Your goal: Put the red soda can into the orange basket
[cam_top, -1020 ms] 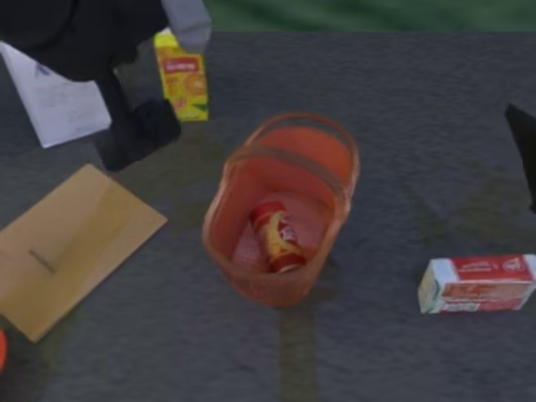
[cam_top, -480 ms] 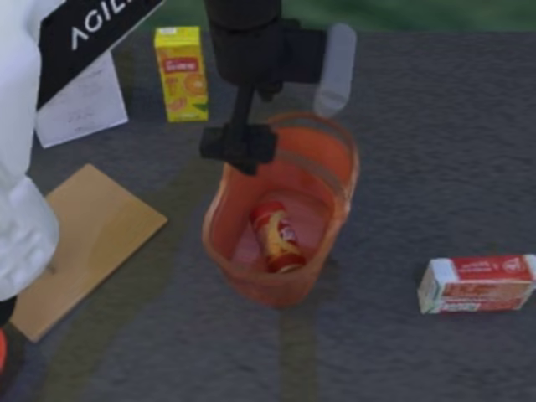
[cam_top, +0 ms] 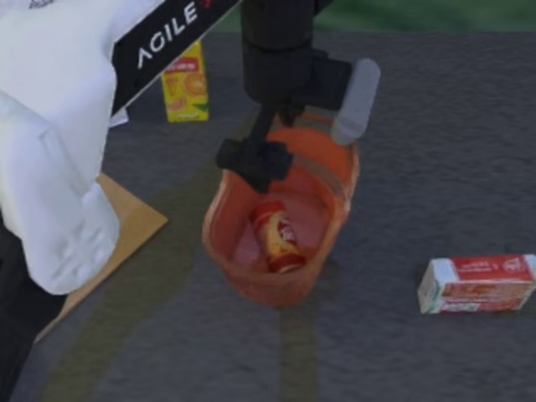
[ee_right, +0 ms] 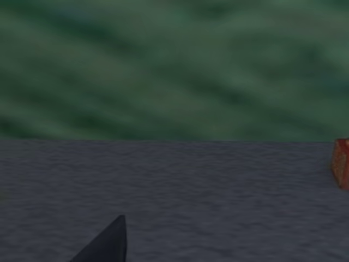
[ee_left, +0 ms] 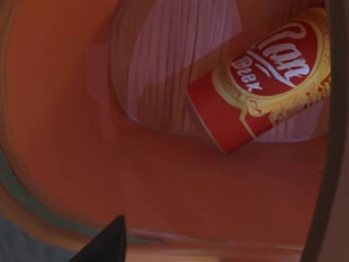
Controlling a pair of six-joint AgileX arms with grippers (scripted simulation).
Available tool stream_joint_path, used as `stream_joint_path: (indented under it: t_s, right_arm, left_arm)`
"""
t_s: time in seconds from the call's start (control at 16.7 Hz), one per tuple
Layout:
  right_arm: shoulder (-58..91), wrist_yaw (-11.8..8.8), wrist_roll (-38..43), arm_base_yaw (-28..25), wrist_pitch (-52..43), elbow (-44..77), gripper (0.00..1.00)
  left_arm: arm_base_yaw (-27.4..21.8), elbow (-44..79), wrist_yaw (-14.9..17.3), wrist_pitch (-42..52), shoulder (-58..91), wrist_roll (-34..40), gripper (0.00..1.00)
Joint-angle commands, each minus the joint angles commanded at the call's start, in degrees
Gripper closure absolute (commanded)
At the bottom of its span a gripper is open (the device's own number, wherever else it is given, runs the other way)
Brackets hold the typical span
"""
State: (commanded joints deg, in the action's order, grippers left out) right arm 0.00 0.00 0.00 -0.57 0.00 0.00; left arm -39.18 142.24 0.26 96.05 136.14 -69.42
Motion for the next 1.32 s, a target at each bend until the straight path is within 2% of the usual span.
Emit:
stream_joint_path:
  t_s: [0.78,1.32]
  right_arm:
    - [0.0,0.0,0.0,0.0,0.0,0.0,0.00]
    - [0.0,0.0,0.0,0.0,0.0,0.0,0.00]
  left_arm:
    - [0.0,-9.2,0.0,-6.7,-2.6,0.0,0.00]
    - [0.0,-9.2,0.0,-6.7,-2.6,0.0,0.68]
